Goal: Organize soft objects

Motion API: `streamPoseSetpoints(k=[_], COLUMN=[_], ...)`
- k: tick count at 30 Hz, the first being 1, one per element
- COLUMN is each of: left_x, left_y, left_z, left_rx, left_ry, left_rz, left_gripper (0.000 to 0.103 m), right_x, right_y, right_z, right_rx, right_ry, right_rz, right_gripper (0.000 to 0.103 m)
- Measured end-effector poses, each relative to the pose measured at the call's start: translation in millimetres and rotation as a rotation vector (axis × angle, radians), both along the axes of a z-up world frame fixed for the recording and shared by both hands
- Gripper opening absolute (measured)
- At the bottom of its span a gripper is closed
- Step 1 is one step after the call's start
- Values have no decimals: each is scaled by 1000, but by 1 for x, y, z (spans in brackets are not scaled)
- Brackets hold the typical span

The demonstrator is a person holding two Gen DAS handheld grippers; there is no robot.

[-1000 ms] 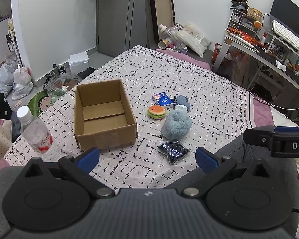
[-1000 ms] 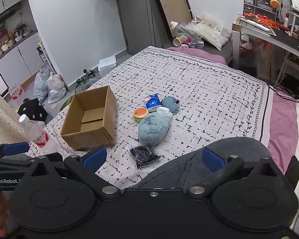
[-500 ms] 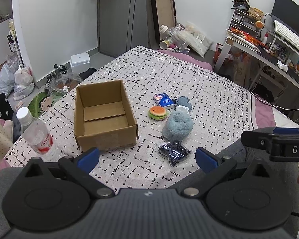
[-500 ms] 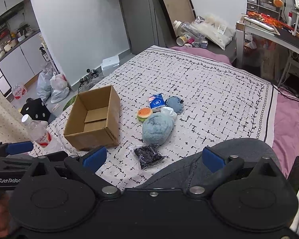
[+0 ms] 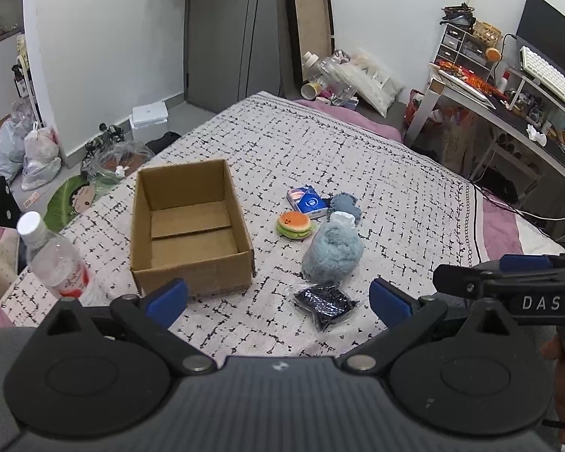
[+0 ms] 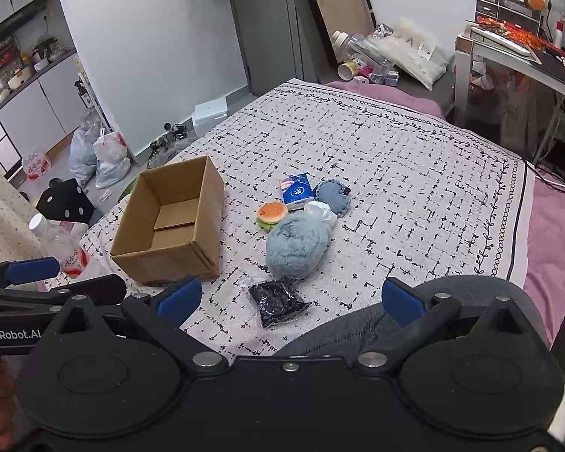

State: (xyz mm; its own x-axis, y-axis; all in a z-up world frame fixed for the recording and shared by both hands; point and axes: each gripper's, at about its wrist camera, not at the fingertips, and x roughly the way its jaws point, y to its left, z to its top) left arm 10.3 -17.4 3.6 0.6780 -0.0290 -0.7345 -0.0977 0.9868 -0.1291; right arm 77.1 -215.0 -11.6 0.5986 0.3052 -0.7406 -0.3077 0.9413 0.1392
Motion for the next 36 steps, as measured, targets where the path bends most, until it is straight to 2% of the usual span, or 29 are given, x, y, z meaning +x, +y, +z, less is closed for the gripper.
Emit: streamPoseSetpoints(k=[4,9,26,32,36], left_x=[10,22,68,82,92], left_y=[-1,0,-23,-32,-35], left_z=[-6,-15,-56,-75,-87], left_rx=[-9,-60,-83,-91,-120], left_ry=[7,-2,81,128,154], left_rz=[3,5,49,61,83], left_gripper=[101,101,99,92,86], right_x=[11,27,70,84,94], right_y=[-4,-15,-42,-48,-50], right_z=[-4,-12,-38,-48,-55], right_rx=[16,49,98,117,115], right_ry=[10,20,40,71,94], right_rz=[-7,-30,-21,-5,7], right_gripper=[103,103,103,101,96])
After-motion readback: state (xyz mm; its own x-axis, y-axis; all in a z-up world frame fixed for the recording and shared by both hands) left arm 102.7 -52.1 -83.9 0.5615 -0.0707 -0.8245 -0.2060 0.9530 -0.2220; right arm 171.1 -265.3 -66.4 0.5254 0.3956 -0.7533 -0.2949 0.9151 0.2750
